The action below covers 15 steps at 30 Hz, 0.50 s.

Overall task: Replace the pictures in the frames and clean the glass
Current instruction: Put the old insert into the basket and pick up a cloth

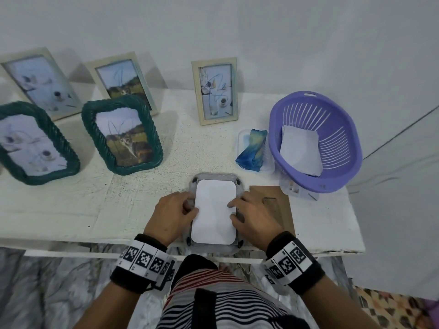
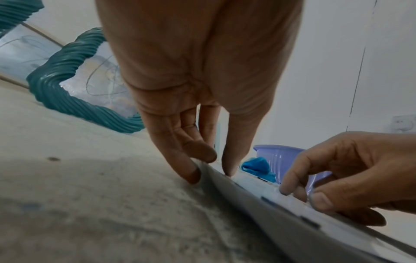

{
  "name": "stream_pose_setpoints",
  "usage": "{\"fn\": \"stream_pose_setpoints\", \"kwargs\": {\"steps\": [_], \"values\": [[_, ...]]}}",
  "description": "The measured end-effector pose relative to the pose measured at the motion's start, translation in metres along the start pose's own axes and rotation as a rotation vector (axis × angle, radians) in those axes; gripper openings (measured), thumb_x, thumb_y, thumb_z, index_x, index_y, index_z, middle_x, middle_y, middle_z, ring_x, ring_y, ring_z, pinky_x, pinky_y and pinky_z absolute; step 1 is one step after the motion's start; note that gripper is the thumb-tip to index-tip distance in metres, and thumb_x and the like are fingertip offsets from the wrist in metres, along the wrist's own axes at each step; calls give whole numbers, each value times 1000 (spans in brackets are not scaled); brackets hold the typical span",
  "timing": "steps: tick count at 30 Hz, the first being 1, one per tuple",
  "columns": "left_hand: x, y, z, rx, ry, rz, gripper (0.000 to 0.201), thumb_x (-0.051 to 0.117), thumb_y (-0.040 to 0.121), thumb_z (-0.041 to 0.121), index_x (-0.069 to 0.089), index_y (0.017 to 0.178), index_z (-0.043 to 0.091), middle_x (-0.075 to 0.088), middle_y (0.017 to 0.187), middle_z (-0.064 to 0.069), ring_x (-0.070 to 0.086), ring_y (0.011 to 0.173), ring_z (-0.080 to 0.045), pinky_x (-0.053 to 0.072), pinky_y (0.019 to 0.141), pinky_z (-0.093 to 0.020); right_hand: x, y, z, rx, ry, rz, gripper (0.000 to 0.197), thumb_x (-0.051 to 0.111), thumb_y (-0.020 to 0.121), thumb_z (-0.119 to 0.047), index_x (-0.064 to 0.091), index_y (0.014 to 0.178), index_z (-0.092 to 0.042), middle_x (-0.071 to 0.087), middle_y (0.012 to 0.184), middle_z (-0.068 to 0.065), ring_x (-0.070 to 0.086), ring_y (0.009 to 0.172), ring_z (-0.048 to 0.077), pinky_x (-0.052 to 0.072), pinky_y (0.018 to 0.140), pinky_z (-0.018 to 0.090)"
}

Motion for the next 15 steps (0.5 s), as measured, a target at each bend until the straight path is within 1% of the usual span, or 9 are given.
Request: {"fn": "stream_pose_setpoints", "kwargs": {"steps": [2,4,7,10,11,13,15], "values": [[0,0,-1,14,-19,-1,25,74,83,22,71,108,19,63,73,12,56,71,-8,41,69,-25,1,-1,-1,-2,-5,6,29,52,94,-20,60,121,-13,50,117,2,47,104,16,41,85,29],[1,0,-3,25,-30,5,26,74,83,22,71,109,18,64,75,10,57,72,-10,42,70,-26,1,-1,-1,-2,-4,9,30,52,94,-19,60,122,-13,50,118,3,47,105,17,42,86,30],[2,0,-5,42,-37,12,27,74,84,21,71,111,16,63,75,9,56,72,-11,39,70,-25,0,-1,-2,-3,-3,19,30,52,94,-19,60,122,-12,50,119,3,48,107,18,42,87,31],[0,0,-6,70,-41,21,25,72,87,27,71,109,16,64,77,8,58,74,-12,44,71,-28,-1,-3,-3,-5,3,18,30,53,94,-20,59,123,-12,50,118,4,49,105,19,43,87,33],[0,0,-7,85,-39,35,24,71,88,29,71,108,17,63,77,8,58,74,-13,44,70,-28,-1,-3,-3,-11,5,30,30,53,94,-22,59,123,-13,50,117,3,51,102,19,44,86,34],[-2,0,-13,114,-44,82,25,68,89,33,71,108,17,60,76,8,57,71,-9,42,66,-22,-4,-5,-4,-7,2,83,28,54,94,-25,60,120,-15,52,111,2,54,93,18,45,78,33],[-2,-1,-22,157,-65,128,33,59,87,42,70,108,19,55,82,10,55,73,-4,39,67,-13,-10,-9,-2,-19,-106,194,21,56,91,-27,65,108,-16,57,98,1,56,82,19,37,66,27]]}}
Point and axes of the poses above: each hand's wrist, its own y-axis towards the middle knuckle, its own x-axis out of the palm, z = x × y, the point moved 1 cm from there along y, towards the middle knuckle
